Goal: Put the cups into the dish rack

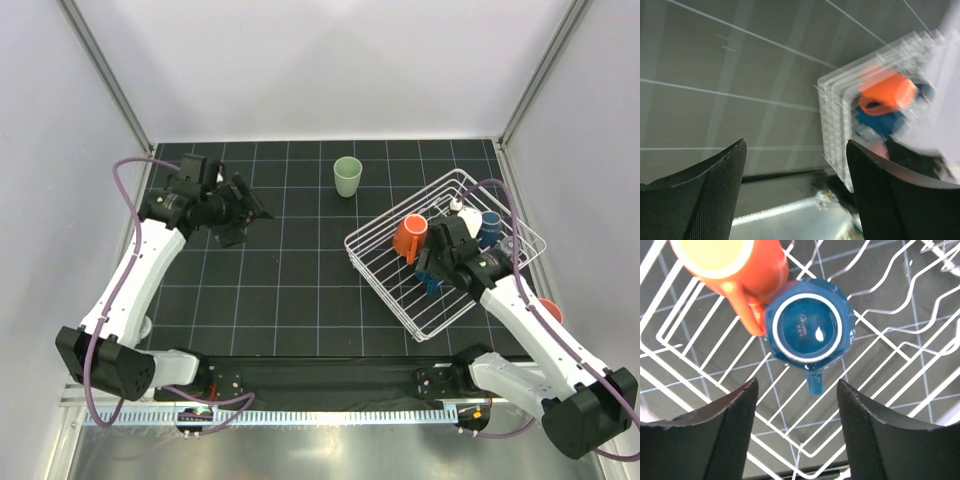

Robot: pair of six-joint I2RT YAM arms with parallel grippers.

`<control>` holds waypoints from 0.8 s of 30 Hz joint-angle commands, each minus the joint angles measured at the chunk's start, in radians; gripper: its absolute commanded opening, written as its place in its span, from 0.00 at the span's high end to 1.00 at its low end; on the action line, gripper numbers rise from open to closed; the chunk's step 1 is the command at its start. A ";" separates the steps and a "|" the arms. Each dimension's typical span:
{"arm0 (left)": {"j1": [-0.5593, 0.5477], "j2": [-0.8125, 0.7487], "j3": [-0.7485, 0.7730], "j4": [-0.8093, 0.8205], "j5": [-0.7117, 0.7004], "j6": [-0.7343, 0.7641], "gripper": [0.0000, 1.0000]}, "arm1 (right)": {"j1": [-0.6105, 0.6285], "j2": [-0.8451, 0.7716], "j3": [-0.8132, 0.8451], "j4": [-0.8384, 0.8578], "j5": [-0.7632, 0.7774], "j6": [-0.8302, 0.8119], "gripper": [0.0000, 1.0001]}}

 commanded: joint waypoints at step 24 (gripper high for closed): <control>0.641 -0.052 -0.245 -0.203 -0.824 0.229 0.00 | -0.002 0.046 0.242 -0.085 -0.094 -0.154 0.30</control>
